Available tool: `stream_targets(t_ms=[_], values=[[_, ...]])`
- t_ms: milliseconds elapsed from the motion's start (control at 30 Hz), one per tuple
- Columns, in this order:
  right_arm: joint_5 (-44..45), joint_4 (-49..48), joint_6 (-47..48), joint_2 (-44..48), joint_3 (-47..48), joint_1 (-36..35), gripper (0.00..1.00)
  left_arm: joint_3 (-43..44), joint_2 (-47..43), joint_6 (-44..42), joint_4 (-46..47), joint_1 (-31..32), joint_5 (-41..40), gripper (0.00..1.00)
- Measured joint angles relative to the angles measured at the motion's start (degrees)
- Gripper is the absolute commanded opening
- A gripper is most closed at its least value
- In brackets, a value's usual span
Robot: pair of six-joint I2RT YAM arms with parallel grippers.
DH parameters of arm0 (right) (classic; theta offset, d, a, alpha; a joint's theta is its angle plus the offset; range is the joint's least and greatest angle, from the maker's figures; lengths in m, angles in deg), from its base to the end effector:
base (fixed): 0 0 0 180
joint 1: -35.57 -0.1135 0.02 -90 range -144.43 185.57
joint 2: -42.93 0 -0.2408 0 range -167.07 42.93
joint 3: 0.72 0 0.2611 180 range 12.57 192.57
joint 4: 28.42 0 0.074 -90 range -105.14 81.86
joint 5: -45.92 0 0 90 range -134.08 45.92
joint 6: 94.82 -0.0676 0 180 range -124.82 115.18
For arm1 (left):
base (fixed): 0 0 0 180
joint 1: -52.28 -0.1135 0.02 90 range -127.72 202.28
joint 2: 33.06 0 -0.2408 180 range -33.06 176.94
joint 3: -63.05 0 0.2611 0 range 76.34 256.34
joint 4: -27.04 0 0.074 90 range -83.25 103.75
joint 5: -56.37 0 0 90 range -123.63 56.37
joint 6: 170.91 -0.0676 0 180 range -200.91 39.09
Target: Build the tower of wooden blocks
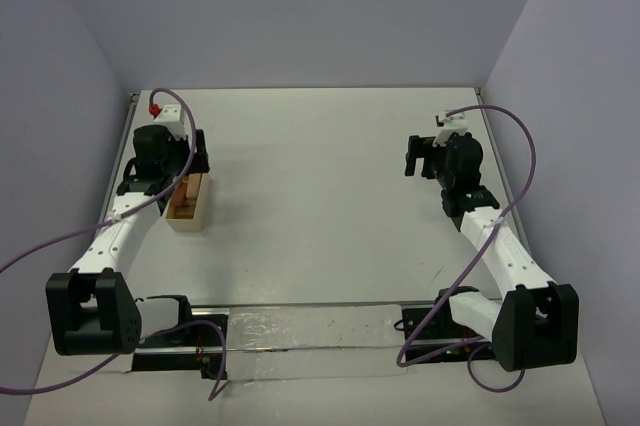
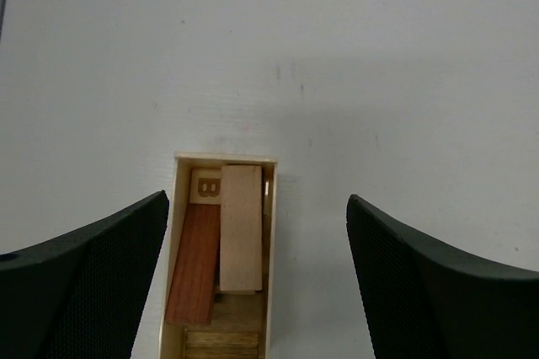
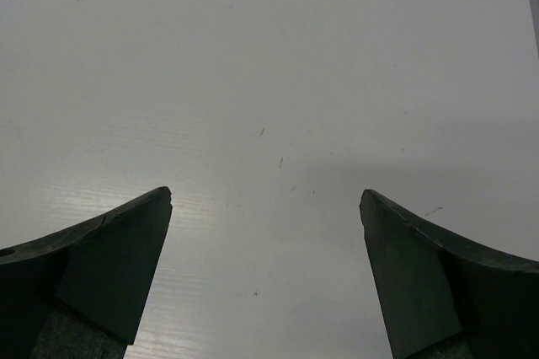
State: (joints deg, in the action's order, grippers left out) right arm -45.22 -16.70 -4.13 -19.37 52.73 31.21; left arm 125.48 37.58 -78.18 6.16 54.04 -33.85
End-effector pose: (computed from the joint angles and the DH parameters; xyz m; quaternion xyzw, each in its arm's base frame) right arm 0.2977 0.0240 0.2368 -0.0419 0.8209 0.0264 0.5689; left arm 0.3222 -0.0096 0.2346 -0.0083 0.8620 -0.0182 0.5065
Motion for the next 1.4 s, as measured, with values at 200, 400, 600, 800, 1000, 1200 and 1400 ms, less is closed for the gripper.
stream_targets(t_ms=[200,400,600,800,1000,1200,1400], values=[[0.0,0.0,0.0,-0.4,0.0,0.0,1.00,1.5,2.2,-0.8,-4.4,-6.9,-2.8,0.86],[0.0,0.2,0.0,-1.1,0.0,0.0,1.00,1.6,4.3,-4.6,-7.4,-10.5,-4.8,0.76],[0.1,0.2,0.0,-1.2,0.0,0.0,1.00,0.7,6.5,-6.8,-7.7,-10.5,-5.7,0.74],[0.2,0.2,0.0,-1.3,0.0,0.0,1.00,0.6,11.5,-7.5,-7.3,-10.5,-5.7,0.71],[0.2,0.1,0.3,-1.6,0.0,0.0,1.00,0.9,15.2,-7.5,-6.2,-10.5,-5.1,0.67],[0.2,0.1,0.3,-2.2,0.0,0.0,1.00,1.7,17.2,-7.5,-5.2,-10.5,-3.9,0.45],[0.2,0.1,0.3,-2.6,0.0,0.0,1.00,3.3,19.5,-7.5,-5.1,-10.5,-1.4,0.15]])
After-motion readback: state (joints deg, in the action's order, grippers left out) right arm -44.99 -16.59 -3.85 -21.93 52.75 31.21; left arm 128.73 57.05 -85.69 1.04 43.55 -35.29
